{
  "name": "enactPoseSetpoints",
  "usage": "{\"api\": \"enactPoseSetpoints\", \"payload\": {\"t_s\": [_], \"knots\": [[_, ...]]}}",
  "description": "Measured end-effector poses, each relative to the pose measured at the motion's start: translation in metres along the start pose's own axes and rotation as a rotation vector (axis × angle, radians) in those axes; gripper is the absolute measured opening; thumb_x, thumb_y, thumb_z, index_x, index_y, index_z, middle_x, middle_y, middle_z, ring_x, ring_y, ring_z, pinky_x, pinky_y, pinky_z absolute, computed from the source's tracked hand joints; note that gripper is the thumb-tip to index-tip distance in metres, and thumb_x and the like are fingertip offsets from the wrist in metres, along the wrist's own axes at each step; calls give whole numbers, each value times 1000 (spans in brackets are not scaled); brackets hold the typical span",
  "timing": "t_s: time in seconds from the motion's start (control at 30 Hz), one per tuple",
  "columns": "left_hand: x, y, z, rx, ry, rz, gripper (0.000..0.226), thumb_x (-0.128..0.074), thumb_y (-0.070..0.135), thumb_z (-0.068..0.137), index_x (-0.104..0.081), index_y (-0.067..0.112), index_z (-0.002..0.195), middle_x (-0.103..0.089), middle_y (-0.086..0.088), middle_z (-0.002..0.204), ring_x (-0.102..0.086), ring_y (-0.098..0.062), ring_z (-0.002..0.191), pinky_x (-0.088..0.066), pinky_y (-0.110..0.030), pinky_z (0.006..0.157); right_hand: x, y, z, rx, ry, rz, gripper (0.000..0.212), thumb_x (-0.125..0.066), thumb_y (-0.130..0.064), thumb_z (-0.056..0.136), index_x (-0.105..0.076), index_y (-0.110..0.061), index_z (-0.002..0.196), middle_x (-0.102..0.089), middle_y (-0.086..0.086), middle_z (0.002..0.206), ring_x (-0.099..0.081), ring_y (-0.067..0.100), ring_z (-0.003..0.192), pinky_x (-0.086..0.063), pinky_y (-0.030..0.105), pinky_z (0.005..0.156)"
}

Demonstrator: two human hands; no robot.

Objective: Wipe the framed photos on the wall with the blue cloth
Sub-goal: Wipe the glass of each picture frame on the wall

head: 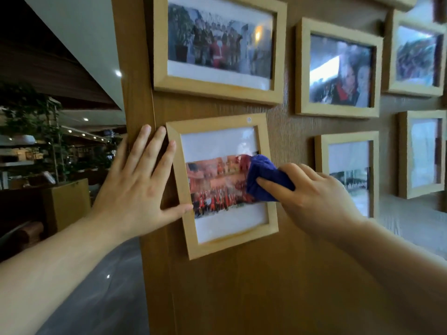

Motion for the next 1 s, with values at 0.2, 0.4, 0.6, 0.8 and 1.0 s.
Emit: {"api": "enactPoseSetpoints", "payload": {"t_s": [0.2, 0.4, 0.6, 0.8, 1.0], "knots": [[18, -19, 28, 25, 88, 1, 99, -27, 78, 83, -18, 6, 151, -11, -18, 161, -3, -30, 149, -16, -58, 116, 35, 36, 65, -115, 227, -2, 51, -66, -15, 78, -55, -14, 127, -55, 16, 105, -54, 31, 82, -40, 31, 46], [47, -45, 85, 114, 216, -4, 95, -29, 76, 84, -11, 11, 151, -10, -17, 161, 0, -28, 149, -16, -56, 117, 65, 55, 147, -154, 374, 3, 53, -61, -26, 84, -45, -20, 134, -50, 13, 109, -54, 28, 88, -43, 32, 49], [48, -51, 122, 255, 265, -85, 103, -22, 85, 79, -4, 15, 152, -1, -12, 163, 9, -23, 149, -5, -46, 119, 79, 45, 220, -169, 443, 23, 53, -60, -29, 84, -40, -23, 133, -50, 11, 111, -52, 26, 86, -38, 30, 48], [36, -47, 128, 335, 288, -112, 108, -21, 88, 77, -14, 10, 151, -2, -11, 163, 11, -22, 149, -13, -48, 120, 73, 27, 259, -192, 465, 65, 54, -62, -29, 83, -40, -24, 132, -47, 11, 109, -49, 27, 90, -32, 32, 51], [34, -46, 128, 311, 309, -89, 104, -25, 86, 78, -19, 13, 151, -14, -14, 161, 1, -26, 150, -21, -50, 117, 61, 33, 255, -203, 443, 54, 51, -60, -33, 82, -45, -26, 130, -48, 10, 109, -51, 26, 89, -29, 30, 51]]}}
Point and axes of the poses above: each hand's wrist, its own z-axis towards the middle knuckle, its own x-axis out of the back of the hand, y = z × x, the point moved 1 cm from there along z, towards the middle knuckle
